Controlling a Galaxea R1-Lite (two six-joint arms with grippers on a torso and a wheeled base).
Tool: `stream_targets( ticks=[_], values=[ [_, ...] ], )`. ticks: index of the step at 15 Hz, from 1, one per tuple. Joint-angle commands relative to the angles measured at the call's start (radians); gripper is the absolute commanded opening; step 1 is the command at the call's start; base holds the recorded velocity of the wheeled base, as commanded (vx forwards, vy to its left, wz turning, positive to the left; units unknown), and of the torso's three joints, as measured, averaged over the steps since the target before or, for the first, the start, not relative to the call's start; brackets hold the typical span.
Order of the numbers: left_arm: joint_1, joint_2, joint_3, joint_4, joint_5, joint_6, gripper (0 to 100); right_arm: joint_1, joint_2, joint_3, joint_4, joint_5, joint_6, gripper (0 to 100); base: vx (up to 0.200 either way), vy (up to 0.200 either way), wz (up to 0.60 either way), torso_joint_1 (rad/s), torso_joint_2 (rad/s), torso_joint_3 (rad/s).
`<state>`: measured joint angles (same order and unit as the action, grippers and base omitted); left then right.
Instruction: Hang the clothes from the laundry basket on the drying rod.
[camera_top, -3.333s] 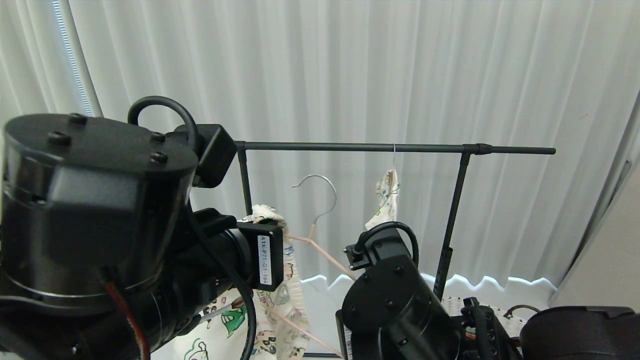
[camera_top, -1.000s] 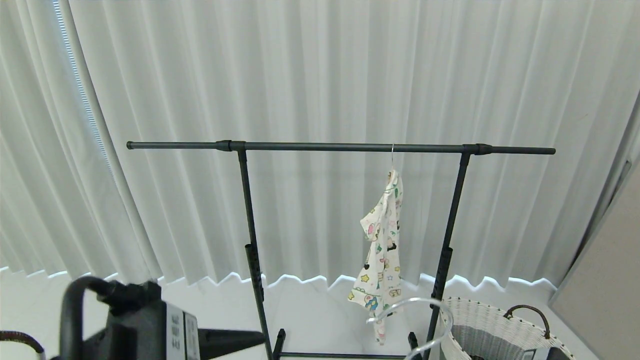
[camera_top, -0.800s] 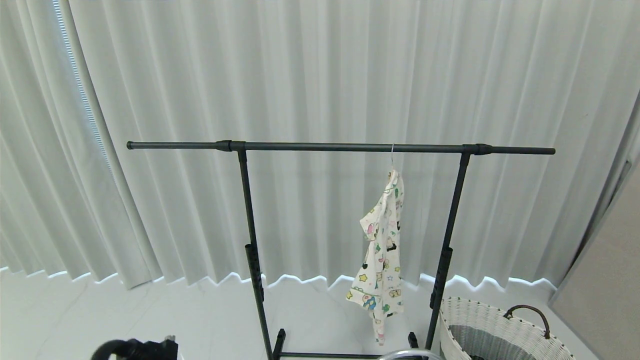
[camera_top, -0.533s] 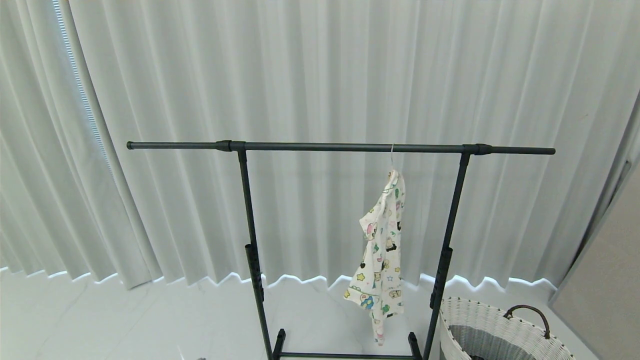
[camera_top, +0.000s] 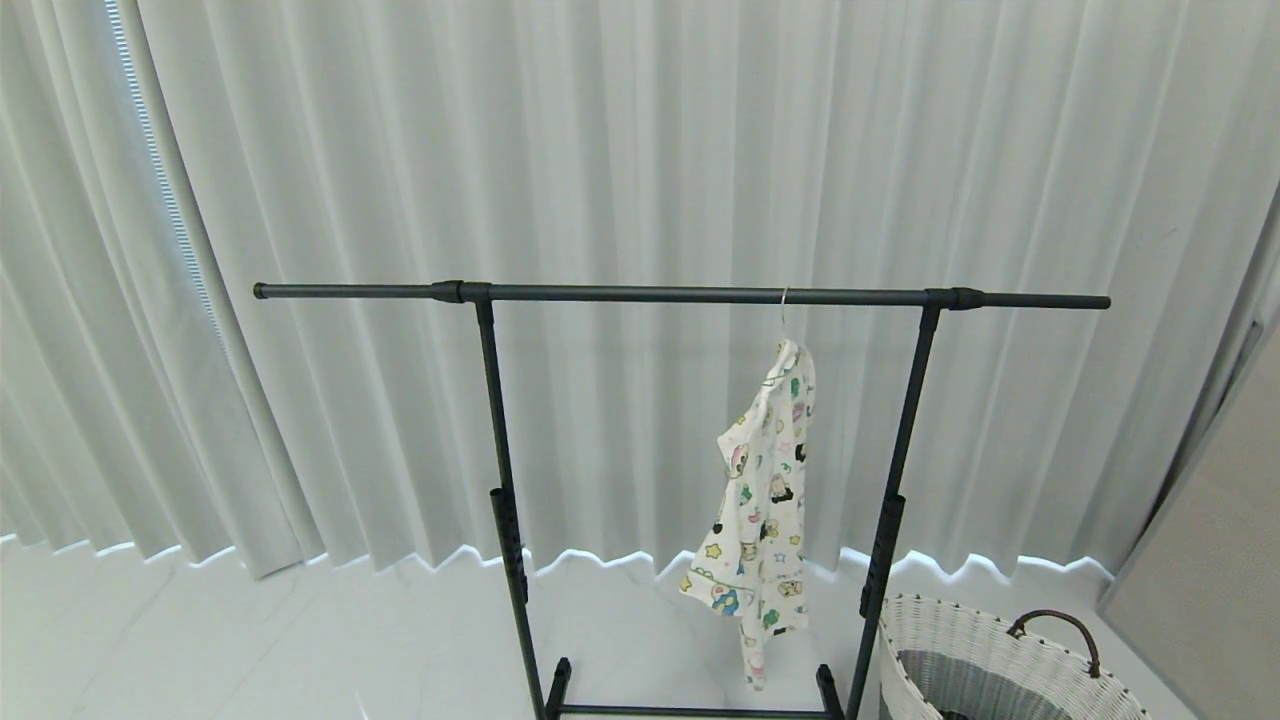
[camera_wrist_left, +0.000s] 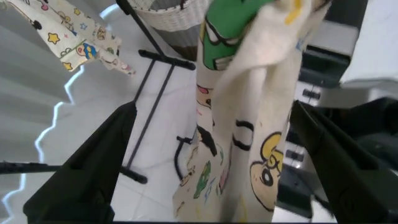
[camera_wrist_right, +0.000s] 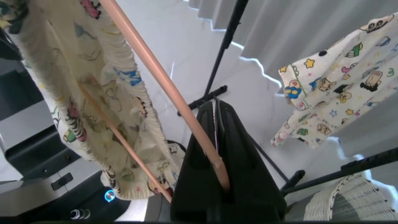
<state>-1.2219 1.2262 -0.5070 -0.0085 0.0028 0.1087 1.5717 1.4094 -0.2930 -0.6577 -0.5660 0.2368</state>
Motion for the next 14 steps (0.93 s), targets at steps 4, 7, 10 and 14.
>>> stream_targets(
  ticks=[4, 7, 10, 14],
  values=[
    [0.001, 0.003, 0.007, -0.001, 0.002, 0.002, 0, 0.001, 0.000, 0.000, -0.016, 0.000, -0.017, 0, 0.000, 0.000, 0.00, 0.000, 0.00, 0.000],
    [0.001, 0.003, 0.007, -0.001, 0.005, 0.002, 0, -0.001, 0.000, 0.000, -0.016, -0.005, -0.045, 0, 0.000, 0.000, 0.00, 0.000, 0.00, 0.000],
    [0.001, 0.001, 0.010, -0.001, 0.088, 0.003, 0, -0.002, -0.001, -0.002, -0.014, -0.006, -0.079, 100, 0.000, 0.000, 0.00, 0.000, 0.00, 0.000],
    [0.001, 0.004, 0.054, -0.001, 0.299, 0.023, 0, -0.019, -0.021, 0.003, -0.013, -0.052, -0.097, 100, 0.000, 0.000, 0.00, 0.000, 0.00, 0.000]
  ],
)
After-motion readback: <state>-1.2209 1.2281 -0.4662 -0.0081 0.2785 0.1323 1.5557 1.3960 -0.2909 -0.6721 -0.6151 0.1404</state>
